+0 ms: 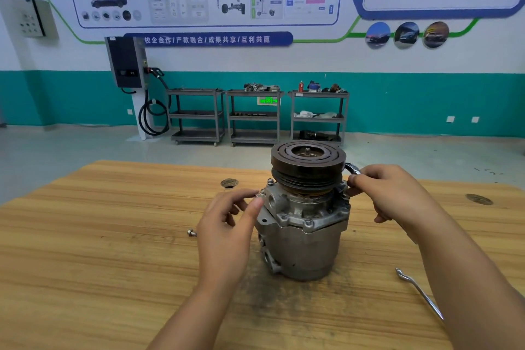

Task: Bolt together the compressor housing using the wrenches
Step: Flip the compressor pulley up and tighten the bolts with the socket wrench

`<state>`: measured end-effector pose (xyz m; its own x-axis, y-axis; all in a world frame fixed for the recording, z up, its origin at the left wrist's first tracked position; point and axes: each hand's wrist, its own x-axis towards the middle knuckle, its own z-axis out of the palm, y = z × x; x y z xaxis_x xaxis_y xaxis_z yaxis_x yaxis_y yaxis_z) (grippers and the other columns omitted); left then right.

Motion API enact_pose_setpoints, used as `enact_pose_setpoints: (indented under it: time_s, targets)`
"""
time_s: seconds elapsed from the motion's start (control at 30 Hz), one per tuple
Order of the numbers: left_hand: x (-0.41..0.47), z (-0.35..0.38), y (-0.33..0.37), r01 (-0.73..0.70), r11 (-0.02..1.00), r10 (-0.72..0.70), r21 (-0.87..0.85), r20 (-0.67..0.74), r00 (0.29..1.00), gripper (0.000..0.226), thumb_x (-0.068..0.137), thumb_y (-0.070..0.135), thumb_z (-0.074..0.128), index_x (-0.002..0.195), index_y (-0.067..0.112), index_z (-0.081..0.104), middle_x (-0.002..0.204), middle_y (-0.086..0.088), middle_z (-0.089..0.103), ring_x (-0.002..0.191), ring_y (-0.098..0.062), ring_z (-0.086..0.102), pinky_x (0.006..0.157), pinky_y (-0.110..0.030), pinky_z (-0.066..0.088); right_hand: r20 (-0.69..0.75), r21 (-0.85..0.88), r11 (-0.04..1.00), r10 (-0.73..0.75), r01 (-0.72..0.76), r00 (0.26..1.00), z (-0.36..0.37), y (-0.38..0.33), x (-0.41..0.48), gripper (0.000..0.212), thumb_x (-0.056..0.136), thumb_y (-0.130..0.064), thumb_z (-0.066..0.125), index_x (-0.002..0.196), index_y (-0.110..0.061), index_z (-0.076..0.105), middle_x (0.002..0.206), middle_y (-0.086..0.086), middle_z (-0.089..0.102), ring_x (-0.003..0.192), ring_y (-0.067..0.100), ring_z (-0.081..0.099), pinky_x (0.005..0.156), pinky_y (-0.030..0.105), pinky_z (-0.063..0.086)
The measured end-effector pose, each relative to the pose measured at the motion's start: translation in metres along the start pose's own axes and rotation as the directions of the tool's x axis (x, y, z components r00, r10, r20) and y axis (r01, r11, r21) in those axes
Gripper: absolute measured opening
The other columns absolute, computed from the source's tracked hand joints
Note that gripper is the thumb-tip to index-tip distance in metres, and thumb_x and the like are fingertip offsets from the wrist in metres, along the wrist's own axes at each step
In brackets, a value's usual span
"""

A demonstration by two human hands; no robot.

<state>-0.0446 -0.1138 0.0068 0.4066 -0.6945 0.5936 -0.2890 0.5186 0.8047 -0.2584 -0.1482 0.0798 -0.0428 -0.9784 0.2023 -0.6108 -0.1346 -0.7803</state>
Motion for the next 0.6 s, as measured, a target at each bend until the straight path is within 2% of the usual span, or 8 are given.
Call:
enact_pose_setpoints:
  time_s: [0.1,0.23,0.33,0.47,0.6]
  targets:
    - [-0.011,0.008,0.007,0.054,0.987,-0.043,-0.150,0.074,0.996,0.017,0.073,0.040,0.065,0.087,0.032,0.071,0.078,0.005,0.070,0.074,-0.013,0.063,0.069,-0.025,0.052,0.002,-0.010,1.000,-0.007,0.007,1.000,0.001,0.000,0.000,0.019,0.095,-0.025,0.050,0.092,-0.012,0.064,0.085,0.002,0.064,0.057,0.013,0.046,0.047,0.027,0.042]
    - [-0.017,0.013,0.008,0.116,0.973,-0.089,-0.201,0.138,0.986,0.019,0.072,0.040,0.065,0.086,0.030,0.072,0.076,-0.001,0.072,0.076,-0.018,0.068,0.077,-0.045,0.056,0.003,-0.015,1.000,-0.008,0.008,1.000,0.001,0.000,-0.001,0.018,0.095,-0.025,0.051,0.092,-0.013,0.064,0.079,0.001,0.061,0.057,0.013,0.046,0.045,0.026,0.042]
    - [-0.015,0.012,0.007,0.136,0.977,-0.116,-0.166,0.127,0.985,0.019,0.071,0.043,0.064,0.087,0.035,0.071,0.077,0.004,0.072,0.076,-0.013,0.068,0.077,-0.044,0.056,0.002,-0.017,1.000,-0.011,0.011,1.000,0.001,0.000,-0.001,0.018,0.095,-0.024,0.050,0.091,-0.014,0.064,0.078,0.000,0.061,0.057,0.013,0.046,0.045,0.025,0.042]
    - [-0.014,0.011,0.008,0.147,0.981,-0.127,-0.129,0.151,0.980,0.020,0.070,0.046,0.063,0.086,0.036,0.072,0.080,0.007,0.072,0.077,-0.012,0.068,0.077,-0.042,0.057,-0.044,0.027,1.000,0.001,0.000,0.999,0.002,0.000,0.001,0.016,0.096,-0.020,0.046,0.093,-0.015,0.061,0.089,0.000,0.066,0.058,0.013,0.046,0.047,0.026,0.042]
    - [-0.012,0.012,0.010,0.152,0.980,-0.129,-0.128,0.171,0.977,0.011,0.077,0.037,0.064,0.084,0.038,0.072,0.076,0.006,0.072,0.075,-0.009,0.067,0.077,-0.042,0.057,-0.193,0.242,0.970,0.015,0.033,0.981,-0.002,-0.005,0.001,0.018,0.099,-0.019,0.043,0.095,-0.013,0.060,0.080,0.001,0.060,0.056,0.013,0.043,0.052,0.027,0.042]
